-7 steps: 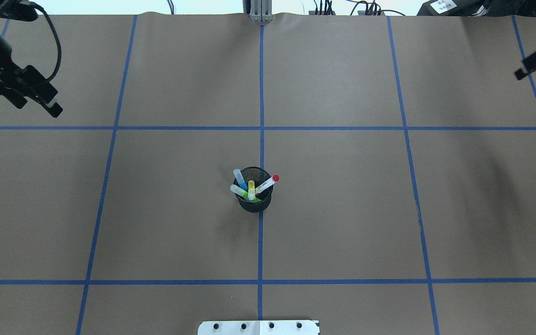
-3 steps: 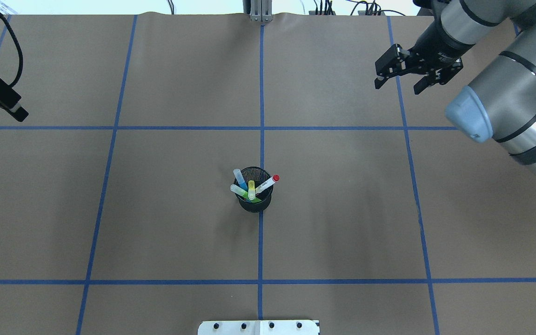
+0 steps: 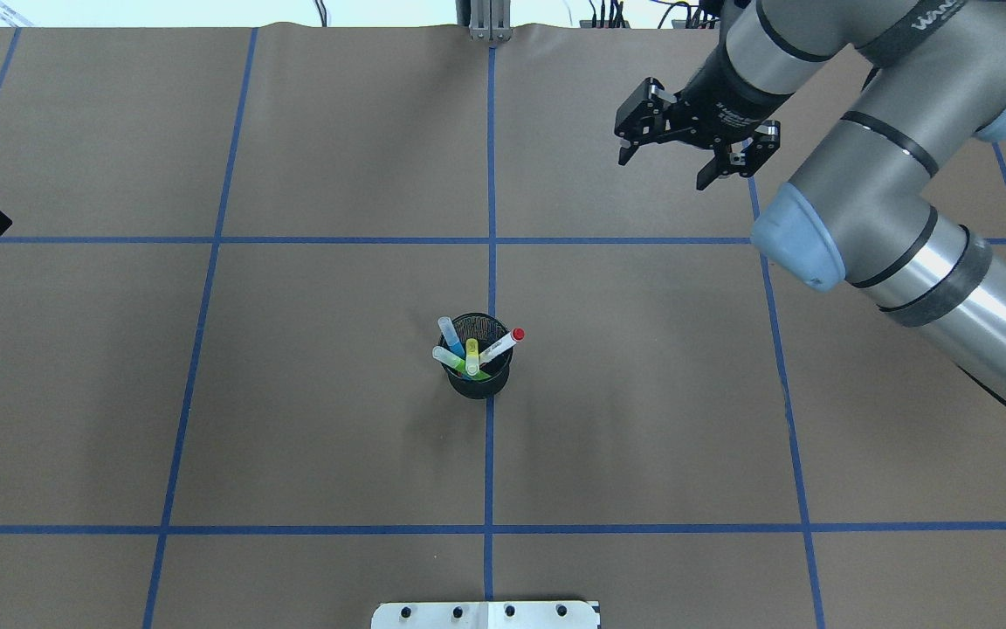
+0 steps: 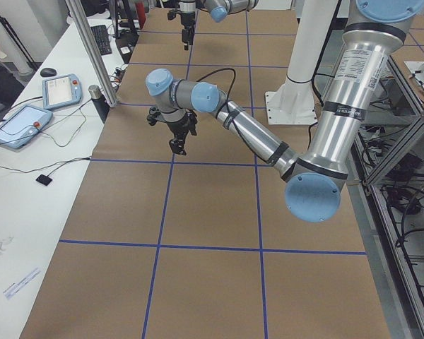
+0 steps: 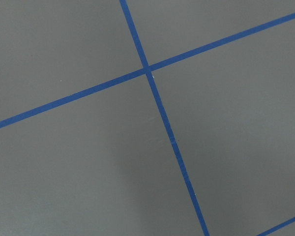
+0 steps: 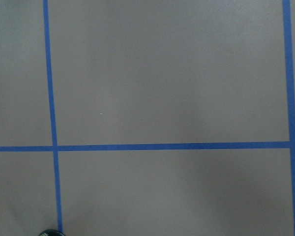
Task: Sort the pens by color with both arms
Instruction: 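Move the right gripper over the black mesh pen cup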
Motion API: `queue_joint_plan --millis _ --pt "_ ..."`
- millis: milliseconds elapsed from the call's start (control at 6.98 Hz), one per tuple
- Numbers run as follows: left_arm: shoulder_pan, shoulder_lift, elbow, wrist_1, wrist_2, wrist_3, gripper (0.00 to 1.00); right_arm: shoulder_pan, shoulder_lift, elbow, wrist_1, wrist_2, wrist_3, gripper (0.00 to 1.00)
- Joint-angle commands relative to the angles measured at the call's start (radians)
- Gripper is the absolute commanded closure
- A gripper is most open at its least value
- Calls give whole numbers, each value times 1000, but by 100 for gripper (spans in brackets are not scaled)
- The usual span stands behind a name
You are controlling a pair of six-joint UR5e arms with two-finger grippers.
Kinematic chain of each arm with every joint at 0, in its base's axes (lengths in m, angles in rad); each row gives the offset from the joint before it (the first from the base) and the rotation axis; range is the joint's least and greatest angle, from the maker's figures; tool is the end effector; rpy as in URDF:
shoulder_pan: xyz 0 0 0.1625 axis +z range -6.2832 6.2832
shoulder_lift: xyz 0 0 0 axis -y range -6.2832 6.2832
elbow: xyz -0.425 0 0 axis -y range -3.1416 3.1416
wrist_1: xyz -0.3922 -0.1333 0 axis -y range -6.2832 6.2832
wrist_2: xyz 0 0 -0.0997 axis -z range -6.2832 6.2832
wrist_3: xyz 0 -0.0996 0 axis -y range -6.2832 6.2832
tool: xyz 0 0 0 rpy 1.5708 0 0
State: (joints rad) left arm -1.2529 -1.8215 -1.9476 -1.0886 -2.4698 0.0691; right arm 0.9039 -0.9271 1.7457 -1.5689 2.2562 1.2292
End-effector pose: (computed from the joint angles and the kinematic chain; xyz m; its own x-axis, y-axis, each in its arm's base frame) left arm 0.1133 -0.5213 0.3908 0.5331 0.3664 -0.7626 -0.3469 0.9168 0.1979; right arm -0.3453 -0.5522 0.1957 0.5052 0.2225 0.8338 -0.1620 0.9735 -0.1616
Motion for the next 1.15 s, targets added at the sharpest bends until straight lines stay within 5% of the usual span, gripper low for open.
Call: queue_joint_plan --millis 0,1002 --pt "-26 72 -43 -5 5 17 1 -66 89 1 -81 -69 189 2" --pt "-89 76 -57 -5 25 20 1 -174 292 -28 -384 -153 467 2"
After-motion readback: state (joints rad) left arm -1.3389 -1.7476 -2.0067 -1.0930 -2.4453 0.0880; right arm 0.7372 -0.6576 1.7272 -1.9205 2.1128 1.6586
